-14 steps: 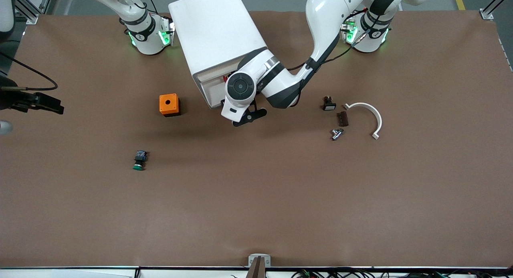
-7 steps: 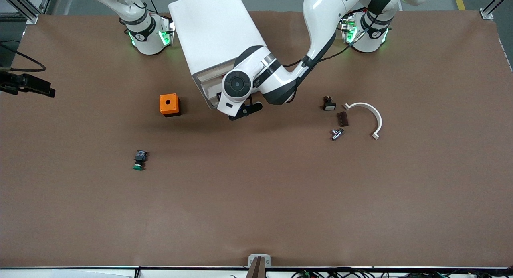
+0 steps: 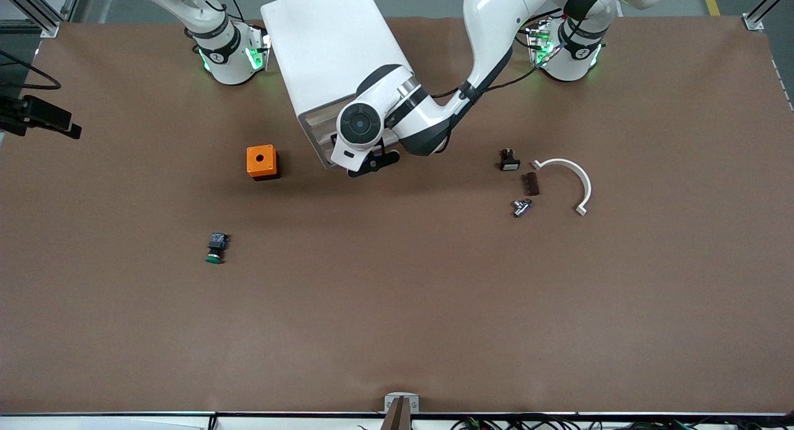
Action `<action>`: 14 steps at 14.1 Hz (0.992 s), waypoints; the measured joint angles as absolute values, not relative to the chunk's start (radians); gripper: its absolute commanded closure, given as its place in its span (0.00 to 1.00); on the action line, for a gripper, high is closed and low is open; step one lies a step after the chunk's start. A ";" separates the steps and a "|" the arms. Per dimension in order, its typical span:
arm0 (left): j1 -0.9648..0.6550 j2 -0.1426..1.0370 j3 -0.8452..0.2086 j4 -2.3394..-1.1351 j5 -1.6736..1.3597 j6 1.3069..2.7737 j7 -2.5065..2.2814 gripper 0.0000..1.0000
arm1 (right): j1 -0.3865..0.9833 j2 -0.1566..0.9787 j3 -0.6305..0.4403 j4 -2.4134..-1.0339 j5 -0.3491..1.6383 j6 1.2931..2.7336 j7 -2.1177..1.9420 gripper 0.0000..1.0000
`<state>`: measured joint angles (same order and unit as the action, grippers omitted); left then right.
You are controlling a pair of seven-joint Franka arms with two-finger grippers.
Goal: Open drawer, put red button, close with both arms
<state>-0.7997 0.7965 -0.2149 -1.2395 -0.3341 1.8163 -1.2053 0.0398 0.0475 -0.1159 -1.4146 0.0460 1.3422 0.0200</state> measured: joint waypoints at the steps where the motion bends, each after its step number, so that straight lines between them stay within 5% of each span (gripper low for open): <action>1: -0.803 0.797 -0.215 -1.242 -0.342 1.816 -1.205 0.00 | 0.040 0.015 -0.116 -1.464 0.046 1.376 0.020 0.00; 10: -0.781 0.758 -0.202 -1.232 -0.332 1.812 -1.205 0.00 | 0.040 -0.099 -0.115 -1.605 0.010 1.462 0.008 0.00; 14: -0.633 0.617 -0.193 -1.226 -0.253 1.639 -1.063 0.00 | 0.040 -0.108 -0.116 -1.621 -0.002 1.494 -0.033 0.00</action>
<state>-0.6329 0.6167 -0.1929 -1.2262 -0.2525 1.6387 -1.0633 0.0396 -0.1078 -0.1157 -1.6208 -0.0024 1.4939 -0.0325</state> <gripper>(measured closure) 0.000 0.000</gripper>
